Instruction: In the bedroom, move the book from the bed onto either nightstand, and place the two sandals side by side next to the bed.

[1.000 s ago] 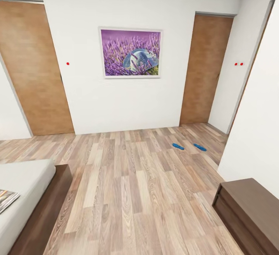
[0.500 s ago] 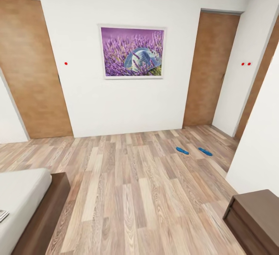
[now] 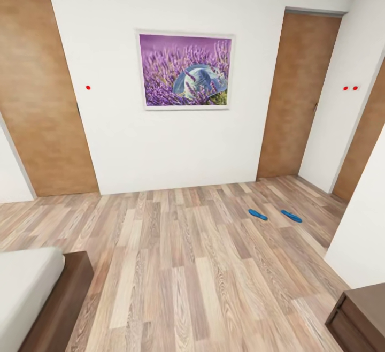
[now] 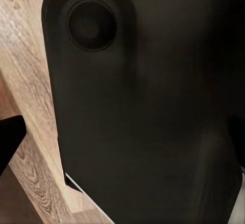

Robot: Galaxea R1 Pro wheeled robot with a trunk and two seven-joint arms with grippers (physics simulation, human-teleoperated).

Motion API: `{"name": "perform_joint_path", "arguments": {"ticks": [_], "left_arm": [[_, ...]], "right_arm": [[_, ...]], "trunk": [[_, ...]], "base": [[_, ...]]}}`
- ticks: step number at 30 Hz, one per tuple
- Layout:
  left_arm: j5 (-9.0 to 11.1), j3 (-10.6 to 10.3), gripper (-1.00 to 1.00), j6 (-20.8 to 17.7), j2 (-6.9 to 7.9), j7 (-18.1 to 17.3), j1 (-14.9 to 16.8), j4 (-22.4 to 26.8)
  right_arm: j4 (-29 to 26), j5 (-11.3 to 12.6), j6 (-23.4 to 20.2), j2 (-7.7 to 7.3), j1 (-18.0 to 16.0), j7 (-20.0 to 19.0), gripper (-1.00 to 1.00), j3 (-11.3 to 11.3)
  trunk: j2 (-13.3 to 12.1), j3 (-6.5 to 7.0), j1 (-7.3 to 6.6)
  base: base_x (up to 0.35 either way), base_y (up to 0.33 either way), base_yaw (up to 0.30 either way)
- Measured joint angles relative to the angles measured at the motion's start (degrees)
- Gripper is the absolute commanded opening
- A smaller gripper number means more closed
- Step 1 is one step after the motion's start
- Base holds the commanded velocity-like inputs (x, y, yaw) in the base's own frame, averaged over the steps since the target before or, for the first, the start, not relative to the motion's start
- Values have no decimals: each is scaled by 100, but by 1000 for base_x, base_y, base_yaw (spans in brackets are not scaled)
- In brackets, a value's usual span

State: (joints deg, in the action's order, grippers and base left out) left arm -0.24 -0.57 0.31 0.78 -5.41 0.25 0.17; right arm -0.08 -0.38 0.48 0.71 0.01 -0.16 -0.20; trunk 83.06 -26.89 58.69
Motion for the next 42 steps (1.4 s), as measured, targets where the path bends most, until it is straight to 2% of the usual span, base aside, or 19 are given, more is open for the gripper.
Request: {"name": "perform_joint_path", "arguments": {"ticks": [28,42], "left_arm": [[0,0,100,1,-7,-3,2,0],[-2,0,100,1,-9,-2,3,-1]], "right_arm": [[0,6,7,-1,0,0,100,3],[0,6,17,-1,0,0,100,3]], "trunk": [[0,0,0],[0,0,0]], "base": [[336,11,-1],[338,0,-189]]}}
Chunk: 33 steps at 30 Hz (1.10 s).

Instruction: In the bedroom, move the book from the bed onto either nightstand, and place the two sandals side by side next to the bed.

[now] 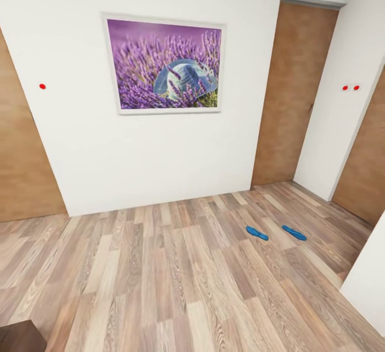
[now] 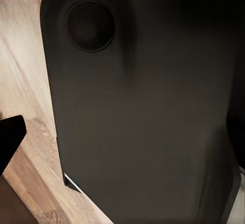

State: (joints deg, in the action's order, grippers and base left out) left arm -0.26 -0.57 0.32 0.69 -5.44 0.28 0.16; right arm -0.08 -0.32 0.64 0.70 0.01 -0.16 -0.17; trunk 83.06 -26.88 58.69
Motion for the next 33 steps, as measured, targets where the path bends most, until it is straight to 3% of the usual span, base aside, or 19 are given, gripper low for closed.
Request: {"name": "perform_joint_path", "arguments": {"ticks": [13,33], "left_arm": [[-2,0,100,0,0,0,2,0],[1,0,100,4,0,0,1,1]], "right_arm": [[7,7,151,0,-1,0,100,0],[8,8,162,7,-1,0,100,0]], "trunk": [[0,0,0],[0,0,0]], "base": [[338,60,-229],[338,133,-21]]}}
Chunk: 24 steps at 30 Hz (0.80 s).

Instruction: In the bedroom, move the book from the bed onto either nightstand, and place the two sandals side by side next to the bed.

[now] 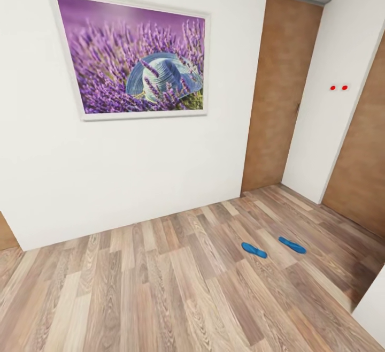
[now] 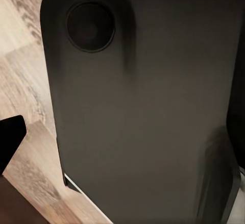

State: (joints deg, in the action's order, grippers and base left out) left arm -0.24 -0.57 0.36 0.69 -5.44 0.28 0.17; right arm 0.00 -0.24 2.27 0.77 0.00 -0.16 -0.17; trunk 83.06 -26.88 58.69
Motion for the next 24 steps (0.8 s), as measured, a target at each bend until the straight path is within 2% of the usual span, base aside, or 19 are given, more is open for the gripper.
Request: {"name": "perform_joint_path", "arguments": {"ticks": [24], "left_arm": [[-1,0,100,4,0,0,2,0]], "right_arm": [[8,0,-1,36,0,0,100,8]], "trunk": [[0,0,0]], "base": [[337,147,0]]}}
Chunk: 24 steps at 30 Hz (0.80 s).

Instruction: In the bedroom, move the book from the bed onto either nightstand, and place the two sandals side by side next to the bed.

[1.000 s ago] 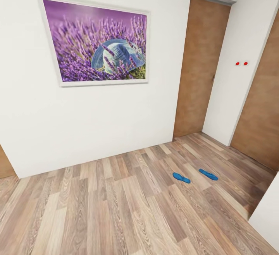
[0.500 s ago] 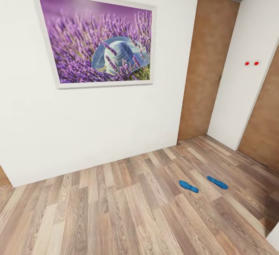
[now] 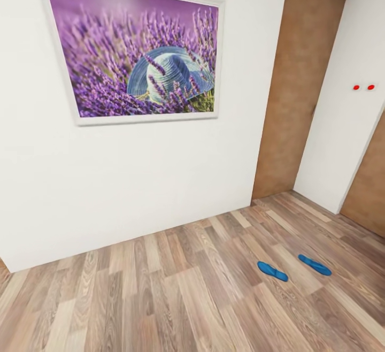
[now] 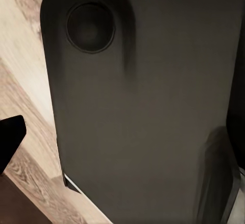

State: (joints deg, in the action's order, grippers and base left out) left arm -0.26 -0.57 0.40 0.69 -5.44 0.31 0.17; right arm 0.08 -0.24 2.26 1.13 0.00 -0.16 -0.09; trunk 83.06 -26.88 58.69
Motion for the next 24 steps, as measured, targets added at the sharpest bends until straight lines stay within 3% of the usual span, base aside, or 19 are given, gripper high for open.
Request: {"name": "perform_joint_path", "arguments": {"ticks": [24], "left_arm": [[-6,0,100,121,0,-1,-2,4]], "right_arm": [[10,-14,-1,0,0,0,100,-8]], "trunk": [[0,0,0]], "base": [[334,143,0]]}}
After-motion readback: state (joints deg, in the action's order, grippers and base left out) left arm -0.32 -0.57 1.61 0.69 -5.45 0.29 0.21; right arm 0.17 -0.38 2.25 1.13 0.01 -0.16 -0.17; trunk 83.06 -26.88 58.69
